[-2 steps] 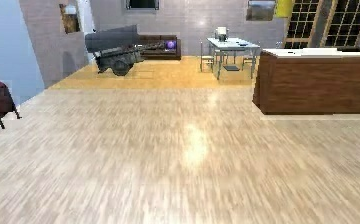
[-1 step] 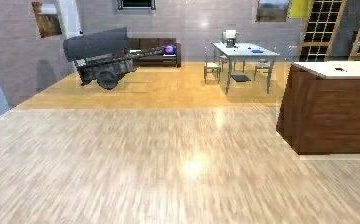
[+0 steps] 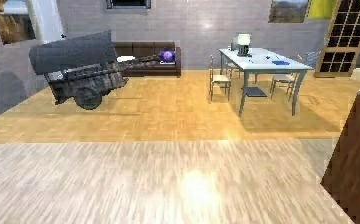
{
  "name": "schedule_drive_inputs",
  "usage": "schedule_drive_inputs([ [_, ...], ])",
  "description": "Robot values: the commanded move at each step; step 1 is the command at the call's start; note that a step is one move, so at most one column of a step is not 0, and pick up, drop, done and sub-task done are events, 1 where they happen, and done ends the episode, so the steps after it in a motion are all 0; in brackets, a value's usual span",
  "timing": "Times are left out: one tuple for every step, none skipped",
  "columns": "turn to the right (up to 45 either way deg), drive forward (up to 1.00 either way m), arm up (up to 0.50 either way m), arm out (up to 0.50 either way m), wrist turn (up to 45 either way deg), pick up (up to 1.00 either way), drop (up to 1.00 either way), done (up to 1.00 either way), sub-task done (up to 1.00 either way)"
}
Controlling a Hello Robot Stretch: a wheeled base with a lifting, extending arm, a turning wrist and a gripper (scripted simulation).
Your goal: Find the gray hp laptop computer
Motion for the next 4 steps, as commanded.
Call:
schedule_drive_inputs([
  [0.0,1.00,0.00,0.00,0.0,0.00,0.00,0.00,0.00],
  [0.0,1.00,0.00,0.00,0.0,0.00,0.00,0.00,0.00],
  [0.0,1.00,0.00,0.00,0.0,0.00,0.00,0.00,0.00],
  [3.0,0.00,0.00,0.00,0.0,0.00,0.00,0.00,0.00],
])
